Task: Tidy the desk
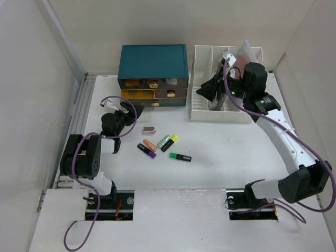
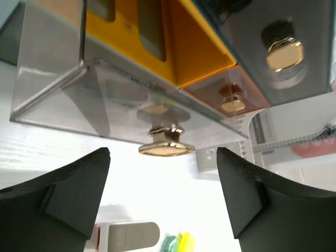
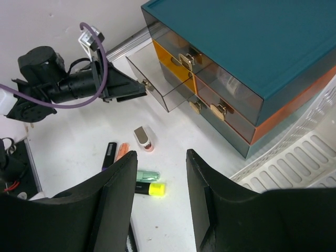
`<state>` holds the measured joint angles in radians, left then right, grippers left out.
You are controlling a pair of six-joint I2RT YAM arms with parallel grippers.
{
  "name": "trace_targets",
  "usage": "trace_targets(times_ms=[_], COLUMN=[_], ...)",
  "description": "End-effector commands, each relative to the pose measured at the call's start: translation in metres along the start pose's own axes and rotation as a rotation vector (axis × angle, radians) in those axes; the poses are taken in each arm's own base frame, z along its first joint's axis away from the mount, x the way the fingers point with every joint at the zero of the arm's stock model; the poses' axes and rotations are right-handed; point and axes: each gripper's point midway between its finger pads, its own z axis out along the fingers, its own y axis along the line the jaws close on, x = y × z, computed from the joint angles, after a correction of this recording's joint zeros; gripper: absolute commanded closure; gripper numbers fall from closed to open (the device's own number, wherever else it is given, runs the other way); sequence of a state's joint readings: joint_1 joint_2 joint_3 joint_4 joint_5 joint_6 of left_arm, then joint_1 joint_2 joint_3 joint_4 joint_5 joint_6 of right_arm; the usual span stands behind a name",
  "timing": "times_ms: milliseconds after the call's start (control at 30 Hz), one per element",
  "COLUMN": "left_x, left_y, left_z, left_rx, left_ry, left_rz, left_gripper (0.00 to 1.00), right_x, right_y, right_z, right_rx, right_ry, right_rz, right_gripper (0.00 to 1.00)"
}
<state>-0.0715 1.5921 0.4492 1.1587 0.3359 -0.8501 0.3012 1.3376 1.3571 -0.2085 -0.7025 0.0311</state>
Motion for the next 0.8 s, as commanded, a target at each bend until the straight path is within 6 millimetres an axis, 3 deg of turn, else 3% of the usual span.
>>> trace_targets(times_ms=[0, 33, 167, 233, 367, 433, 467, 500, 567, 600, 633, 667, 700, 733, 767], left_x=[-0.004, -0.008, -0.016, -0.018, -0.023, -0.028, -0.02, -0.043, -0.066, -0.062, -0.088, -0.099, -0.098, -0.112, -0.112], left_y=[-0.01, -0.015, -0.03, -0.038, -0.079, -0.103, -0.097, -0.138, -0.155, -0.151, -0.179, -0.179, -0.169, -0.179, -0.167], left_z=[-0.005, -0.007, -0.016, -0.024, -0.053, -0.064, -0.07, -0.084, -0.097, -0.107, -0.117, -0.123, -0.131, -0.142, -0.144], left_rx=[0.022, 0.031, 0.056, 0.071, 0.113, 0.12, 0.049, 0.116, 0.064, -0.008, 0.006, -0.042, -0.115, -0.122, -0.171], left_ry=[-0.014, -0.022, -0.042, -0.052, -0.079, -0.097, -0.052, -0.107, -0.149, -0.1, -0.14, -0.156, -0.117, -0.145, -0.131], left_rz=[0.036, 0.04, 0.049, 0.032, 0.045, 0.047, 0.05, 0.099, 0.152, 0.185, 0.283, 0.334, 0.384, 0.435, 0.521], left_gripper=[0.18, 0.08, 0.01, 0.01, 0.01, 0.01, 0.01, 0.01, 0.01, 0.01, 0.01, 0.01, 0.01, 0.01, 0.01], right_x=[-0.009, -0.01, -0.005, 0.003, 0.017, 0.039, 0.047, 0.054, 0.074, 0.085, 0.099, 0.107, 0.118, 0.122, 0.128], right_y=[0.005, 0.005, 0.012, 0.017, 0.026, 0.028, 0.034, 0.04, 0.042, 0.062, 0.067, 0.071, 0.084, 0.088, 0.09], right_z=[0.0, 0.0, 0.0, 0.002, 0.005, 0.012, 0.022, 0.026, 0.038, 0.046, 0.054, 0.061, 0.067, 0.073, 0.078], right_rx=[-0.044, -0.044, -0.1, -0.151, -0.23, -0.265, -0.264, -0.267, -0.252, -0.293, -0.301, -0.313, -0.343, -0.357, -0.372], right_ry=[-0.039, -0.039, -0.031, -0.018, 0.003, 0.059, 0.09, 0.112, 0.167, 0.184, 0.197, 0.208, 0.225, 0.226, 0.235], right_rz=[-0.051, -0.06, -0.098, -0.112, -0.188, -0.254, -0.295, -0.334, -0.456, -0.506, -0.543, -0.609, -0.655, -0.696, -0.743], right_gripper=[0.52, 0.5, 0.45, 0.4, 0.31, 0.26, 0.26, 0.25, 0.25, 0.25, 0.25, 0.26, 0.29, 0.31, 0.34])
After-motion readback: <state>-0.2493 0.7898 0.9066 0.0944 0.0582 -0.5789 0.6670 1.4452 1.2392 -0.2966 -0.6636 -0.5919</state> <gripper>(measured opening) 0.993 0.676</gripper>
